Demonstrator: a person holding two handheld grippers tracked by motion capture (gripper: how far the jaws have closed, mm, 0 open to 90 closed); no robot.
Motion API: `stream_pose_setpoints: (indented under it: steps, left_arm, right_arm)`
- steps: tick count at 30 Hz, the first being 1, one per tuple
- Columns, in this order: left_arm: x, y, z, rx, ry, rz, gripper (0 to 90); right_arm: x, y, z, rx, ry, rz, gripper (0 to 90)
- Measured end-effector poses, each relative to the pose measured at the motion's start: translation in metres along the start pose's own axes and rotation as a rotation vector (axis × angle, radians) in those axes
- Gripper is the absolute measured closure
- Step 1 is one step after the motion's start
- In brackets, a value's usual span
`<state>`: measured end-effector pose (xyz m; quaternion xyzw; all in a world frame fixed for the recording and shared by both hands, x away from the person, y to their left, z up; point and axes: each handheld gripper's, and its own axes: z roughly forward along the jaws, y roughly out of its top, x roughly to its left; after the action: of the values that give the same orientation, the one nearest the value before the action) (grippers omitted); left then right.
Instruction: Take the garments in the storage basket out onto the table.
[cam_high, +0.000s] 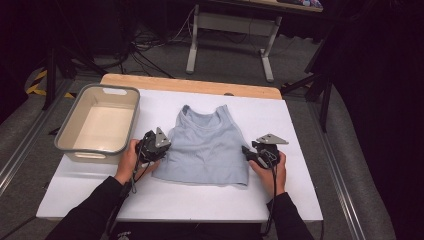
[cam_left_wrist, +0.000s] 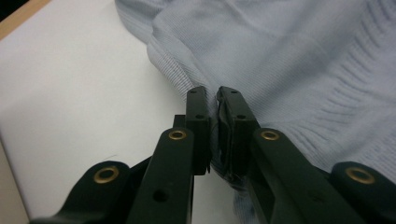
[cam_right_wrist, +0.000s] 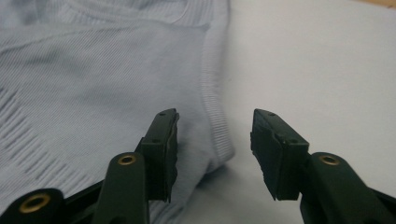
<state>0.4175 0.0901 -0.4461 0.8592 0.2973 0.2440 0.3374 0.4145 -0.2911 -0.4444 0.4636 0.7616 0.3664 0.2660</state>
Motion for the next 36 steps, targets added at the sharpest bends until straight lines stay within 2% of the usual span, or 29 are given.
stream_pose_setpoints:
  steps: [3,6,7,8,10,12,15,16,17,18,20,21,22,24,26,28,29,31,34,36]
  left_arm:
    - [0.001,0.001,-0.007,-0.016,-0.006,-0.004,86.1]
    - [0.001,0.002,-0.012,-0.026,-0.008,-0.005,87.4]
    - [0.001,0.002,-0.012,-0.026,-0.008,-0.005,87.6]
    - [0.0,0.0,-0.014,-0.02,-0.015,0.007,87.7]
    - [0.0,-0.002,-0.016,-0.028,-0.016,0.002,87.8]
    - [0.001,-0.003,-0.018,-0.04,-0.019,-0.009,87.8]
    - [0.002,-0.002,-0.022,-0.052,-0.016,-0.013,87.8]
    - [0.003,-0.002,-0.027,-0.07,-0.022,-0.022,87.8]
    - [0.003,-0.002,-0.027,-0.07,-0.022,-0.022,87.8]
    - [0.003,-0.001,-0.029,-0.078,-0.022,-0.029,87.7]
    - [0.003,0.0,-0.036,-0.103,-0.014,-0.038,87.6]
    - [0.002,-0.001,-0.038,-0.106,0.001,-0.033,87.2]
    - [0.001,-0.001,-0.039,-0.109,0.024,-0.028,85.4]
    - [0.001,-0.001,-0.04,-0.122,0.033,-0.025,83.2]
    - [-0.001,0.0,-0.041,-0.127,0.064,-0.03,75.2]
    - [-0.001,0.0,-0.04,-0.126,0.057,-0.031,72.2]
    - [-0.002,0.0,-0.041,-0.134,0.049,-0.023,72.2]
    - [-0.005,0.0,-0.042,-0.15,0.024,-0.006,65.1]
    - [-0.016,-0.005,-0.045,-0.164,-0.014,0.039,58.6]
    - [-0.023,-0.009,-0.047,-0.163,-0.025,0.068,54.7]
  right_arm:
    - [-0.004,-0.003,0.001,0.016,0.016,0.025,49.2]
    - [-0.005,-0.003,0.003,0.017,0.041,0.028,56.4]
    - [-0.005,-0.003,0.003,0.017,0.041,0.028,56.4]
    - [-0.003,-0.003,0.005,0.021,0.067,0.019,66.2]
    - [-0.001,-0.002,0.005,0.016,0.066,0.0,76.0]
    - [0.001,-0.001,0.003,0.007,0.061,-0.018,80.3]
    - [0.003,0.001,0.0,-0.006,0.049,-0.042,81.7]
    - [0.008,0.006,-0.006,-0.028,0.028,-0.076,82.2]
    - [0.008,0.006,-0.006,-0.028,0.028,-0.076,82.2]
    - [0.011,0.013,-0.014,-0.063,0.016,-0.093,82.4]
    - [0.015,0.021,-0.022,-0.09,0.015,-0.104,82.2]
    - [0.018,0.024,-0.025,-0.107,0.009,-0.111,82.1]
    - [0.021,0.028,-0.028,-0.123,0.003,-0.121,86.7]
    - [0.025,0.032,-0.031,-0.147,-0.007,-0.138,87.7]
    - [0.028,0.033,-0.029,-0.137,0.009,-0.143,87.6]
    - [0.029,0.032,-0.027,-0.124,0.009,-0.146,86.5]
    - [0.029,0.031,-0.025,-0.115,0.012,-0.143,84.8]
    - [0.023,0.025,-0.023,-0.103,0.005,-0.118,75.5]
    - [0.018,0.016,-0.025,-0.092,0.014,-0.094,67.5]
    - [0.016,0.009,-0.028,-0.083,0.025,-0.092,63.3]
